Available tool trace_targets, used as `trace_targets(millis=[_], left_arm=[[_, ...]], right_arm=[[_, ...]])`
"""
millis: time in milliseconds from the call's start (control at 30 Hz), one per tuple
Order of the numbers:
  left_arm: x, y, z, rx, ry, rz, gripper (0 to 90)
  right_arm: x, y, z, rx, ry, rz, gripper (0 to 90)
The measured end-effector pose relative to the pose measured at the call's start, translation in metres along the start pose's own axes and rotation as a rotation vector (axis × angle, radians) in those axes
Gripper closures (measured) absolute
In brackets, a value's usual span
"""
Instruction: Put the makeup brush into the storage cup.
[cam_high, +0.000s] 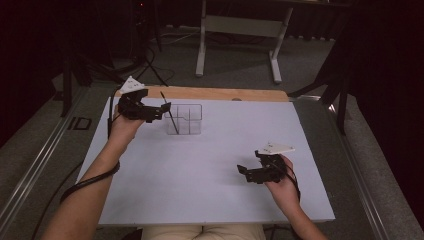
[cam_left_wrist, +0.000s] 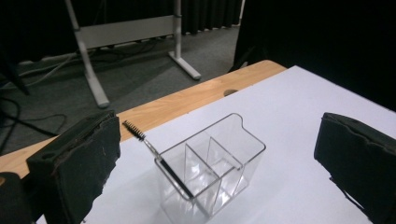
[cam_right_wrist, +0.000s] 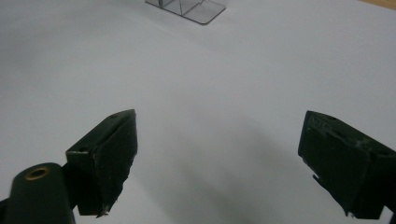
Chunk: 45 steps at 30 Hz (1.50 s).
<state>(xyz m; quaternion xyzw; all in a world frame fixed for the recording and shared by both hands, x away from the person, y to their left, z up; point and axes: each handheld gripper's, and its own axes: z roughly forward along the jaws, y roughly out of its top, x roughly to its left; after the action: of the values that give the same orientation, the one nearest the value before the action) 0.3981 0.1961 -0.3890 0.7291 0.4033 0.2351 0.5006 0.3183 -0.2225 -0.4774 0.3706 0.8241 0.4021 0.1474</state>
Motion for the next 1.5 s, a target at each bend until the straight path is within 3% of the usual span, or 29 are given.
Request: trace_targets(millis=[100, 300, 433, 767, 967, 1500], left_arm=[[-0.005, -0.002, -0.008, 0.005, -0.005, 0.016, 1.4], [-0.011, -0.007, -0.024, 0.0, -0.027, 0.006, 1.3], [-0.014, -0.009, -0.036, -0.003, -0.022, 0.026, 1.4], [-0.018, -0.025, -0.06, -0.016, -0.027, 0.021, 1.4], [-0.023, -0.038, -0.065, -0.021, -0.041, 0.018, 1.4], [-0.041, -0.077, -0.069, 0.022, -0.096, -0.009, 1.4]], right_arm=[[0.0, 0.0, 0.0, -0.001, 0.001, 0.002, 12.0], [0.0, 0.001, 0.0, -0.001, 0.002, 0.002, 12.1], [0.001, 0.001, 0.0, -0.004, 0.003, 0.004, 12.1], [0.0, 0.002, -0.001, -0.013, 0.001, 0.001, 12.1], [0.0, 0.003, -0.002, -0.021, 0.0, 0.005, 12.1], [-0.001, 0.003, -0.003, -0.019, -0.004, -0.002, 12.1]])
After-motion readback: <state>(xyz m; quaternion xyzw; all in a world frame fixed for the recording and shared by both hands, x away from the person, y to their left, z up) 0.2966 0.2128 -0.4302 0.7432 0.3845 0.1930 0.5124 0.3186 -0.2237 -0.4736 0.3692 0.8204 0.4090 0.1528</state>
